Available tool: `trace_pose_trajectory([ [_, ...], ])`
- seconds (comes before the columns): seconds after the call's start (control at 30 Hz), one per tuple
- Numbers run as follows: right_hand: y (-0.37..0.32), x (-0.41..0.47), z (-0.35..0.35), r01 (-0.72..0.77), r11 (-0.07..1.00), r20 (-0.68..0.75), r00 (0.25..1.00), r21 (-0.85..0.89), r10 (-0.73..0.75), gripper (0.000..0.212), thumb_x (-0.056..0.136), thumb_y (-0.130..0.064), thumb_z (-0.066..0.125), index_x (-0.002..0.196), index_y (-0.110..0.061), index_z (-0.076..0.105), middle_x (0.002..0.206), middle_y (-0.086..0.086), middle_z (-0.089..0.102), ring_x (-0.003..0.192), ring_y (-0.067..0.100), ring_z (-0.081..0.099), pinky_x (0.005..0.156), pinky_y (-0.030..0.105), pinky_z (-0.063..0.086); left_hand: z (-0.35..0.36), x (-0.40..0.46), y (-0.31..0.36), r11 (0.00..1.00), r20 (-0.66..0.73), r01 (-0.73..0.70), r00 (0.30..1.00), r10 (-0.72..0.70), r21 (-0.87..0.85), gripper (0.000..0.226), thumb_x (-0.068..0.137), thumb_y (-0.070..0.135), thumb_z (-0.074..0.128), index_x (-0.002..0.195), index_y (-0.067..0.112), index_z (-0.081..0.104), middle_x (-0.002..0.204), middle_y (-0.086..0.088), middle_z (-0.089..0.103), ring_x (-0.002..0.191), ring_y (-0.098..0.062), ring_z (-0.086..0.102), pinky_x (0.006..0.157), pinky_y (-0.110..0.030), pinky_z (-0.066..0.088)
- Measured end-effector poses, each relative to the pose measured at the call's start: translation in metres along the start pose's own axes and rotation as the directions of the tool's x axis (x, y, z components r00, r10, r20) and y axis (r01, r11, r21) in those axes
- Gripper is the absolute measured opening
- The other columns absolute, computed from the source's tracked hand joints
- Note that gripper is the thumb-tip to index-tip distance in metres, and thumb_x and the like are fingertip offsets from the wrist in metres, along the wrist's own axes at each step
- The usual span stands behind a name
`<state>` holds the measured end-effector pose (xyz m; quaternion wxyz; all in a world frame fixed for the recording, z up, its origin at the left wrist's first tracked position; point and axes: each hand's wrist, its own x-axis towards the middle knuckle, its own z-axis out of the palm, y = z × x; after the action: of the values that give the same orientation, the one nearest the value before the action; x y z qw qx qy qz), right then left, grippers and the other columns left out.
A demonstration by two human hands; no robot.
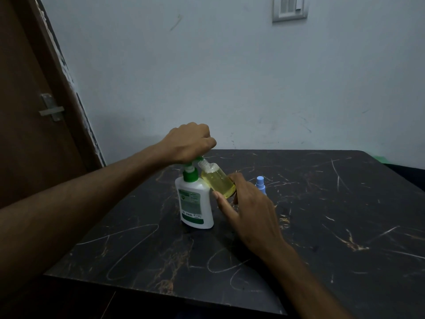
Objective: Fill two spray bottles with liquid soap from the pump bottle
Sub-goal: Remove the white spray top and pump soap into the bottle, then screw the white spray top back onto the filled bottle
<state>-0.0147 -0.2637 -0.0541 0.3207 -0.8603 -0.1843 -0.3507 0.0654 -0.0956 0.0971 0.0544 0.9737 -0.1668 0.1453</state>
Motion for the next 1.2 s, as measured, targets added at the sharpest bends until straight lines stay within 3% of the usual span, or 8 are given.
trace_pose_trajectory([
  [0.1, 0.002, 0.0, 0.001, 0.004, 1.0, 0.0, 1.0, -0.004, -0.004, 0.035, 0.1, -0.059, 0.048, 0.117, -0.028, 0.053, 0.084, -0.017, 0.052, 0.07, 0.002, 0.048, 0.057, 0.012, 0.034, 0.001, -0.001, 0.002, 1.0, 0.019, 0.002, 1.0, -0.002, -0.015, 0.032, 0.082, 0.045, 0.035, 0.068, 0.016, 0.04, 0.085, -0.004, 0.056, 0.076, -0.027, 0.048, 0.067, -0.04, 0.035],
  [0.23, 0.001, -0.001, 0.001, 0.002, 1.0, 0.013, 1.0, 0.0, -0.002, 0.035, 0.101, -0.058, 0.049, 0.118, -0.028, 0.053, 0.085, -0.016, 0.053, 0.072, 0.002, 0.049, 0.058, 0.017, 0.036, 0.001, -0.003, 0.002, 1.0, 0.01, -0.002, 1.0, 0.003, -0.015, 0.034, 0.086, 0.044, 0.036, 0.068, 0.015, 0.04, 0.088, -0.008, 0.059, 0.074, -0.025, 0.046, 0.066, -0.04, 0.034],
  [0.4, 0.002, 0.0, 0.003, -0.022, 0.998, 0.072, 0.997, 0.06, 0.018, 0.04, 0.101, -0.059, 0.047, 0.13, -0.031, 0.049, 0.088, -0.018, 0.057, 0.073, 0.002, 0.057, 0.065, 0.023, 0.051, -0.004, -0.002, 0.004, 0.997, -0.013, -0.002, 1.0, 0.001, -0.083, 0.031, 0.082, 0.04, 0.037, 0.064, 0.018, 0.026, 0.071, -0.003, 0.042, 0.065, -0.022, 0.033, 0.059, -0.038, 0.026],
  [0.6, -0.001, -0.001, 0.0, -0.053, 0.991, 0.099, 0.994, 0.123, 0.041, 0.029, 0.101, -0.057, 0.042, 0.115, -0.032, 0.047, 0.07, -0.014, 0.057, 0.064, 0.003, 0.058, 0.059, 0.029, 0.051, -0.008, -0.005, 0.007, 0.989, -0.096, 0.033, 0.994, -0.047, -0.142, 0.036, 0.092, 0.031, 0.047, 0.067, 0.019, 0.024, 0.069, -0.003, 0.039, 0.064, -0.021, 0.03, 0.06, -0.038, 0.025],
  [0.73, -0.002, 0.001, -0.006, -0.085, 0.983, 0.115, 0.991, 0.165, 0.066, 0.028, 0.099, -0.056, 0.046, 0.118, -0.035, 0.042, 0.073, -0.01, 0.059, 0.069, 0.005, 0.06, 0.057, 0.025, 0.049, -0.01, -0.008, 0.012, 0.985, -0.127, 0.065, 0.988, -0.085, -0.157, 0.033, 0.097, 0.026, 0.05, 0.072, 0.017, 0.031, 0.075, -0.005, 0.043, 0.067, -0.021, 0.032, 0.06, -0.038, 0.026],
  [0.97, 0.006, -0.011, -0.029, -0.162, 0.97, 0.205, 0.971, 0.182, 0.124, 0.029, 0.098, -0.059, 0.049, 0.112, -0.036, 0.038, 0.084, -0.005, 0.068, 0.069, 0.009, 0.067, 0.064, 0.04, 0.059, -0.008, -0.011, 0.017, 0.983, -0.162, 0.034, 0.985, -0.063, -0.18, 0.035, 0.098, 0.025, 0.05, 0.069, 0.018, 0.031, 0.071, -0.005, 0.041, 0.065, -0.02, 0.03, 0.058, -0.036, 0.025],
  [1.13, 0.007, -0.03, -0.048, -0.229, 0.964, 0.303, 0.936, 0.133, 0.181, 0.053, 0.1, -0.058, 0.049, 0.143, -0.033, 0.031, 0.088, -0.011, 0.068, 0.083, 0.007, 0.07, 0.07, 0.027, 0.059, -0.008, -0.011, 0.016, 0.975, -0.17, 0.038, 0.982, -0.076, -0.218, 0.033, 0.097, 0.024, 0.049, 0.069, 0.019, 0.031, 0.072, -0.004, 0.042, 0.066, -0.02, 0.031, 0.06, -0.036, 0.025],
  [1.2, 0.007, -0.037, -0.052, -0.244, 0.962, 0.334, 0.923, 0.123, 0.192, 0.053, 0.099, -0.06, 0.05, 0.143, -0.036, 0.034, 0.097, -0.013, 0.069, 0.086, 0.003, 0.068, 0.073, 0.024, 0.057, -0.012, -0.014, 0.015, 0.975, -0.193, 0.042, 0.978, -0.085, -0.217, 0.033, 0.095, 0.025, 0.049, 0.068, 0.018, 0.032, 0.071, -0.005, 0.043, 0.064, -0.021, 0.032, 0.061, -0.037, 0.027],
])
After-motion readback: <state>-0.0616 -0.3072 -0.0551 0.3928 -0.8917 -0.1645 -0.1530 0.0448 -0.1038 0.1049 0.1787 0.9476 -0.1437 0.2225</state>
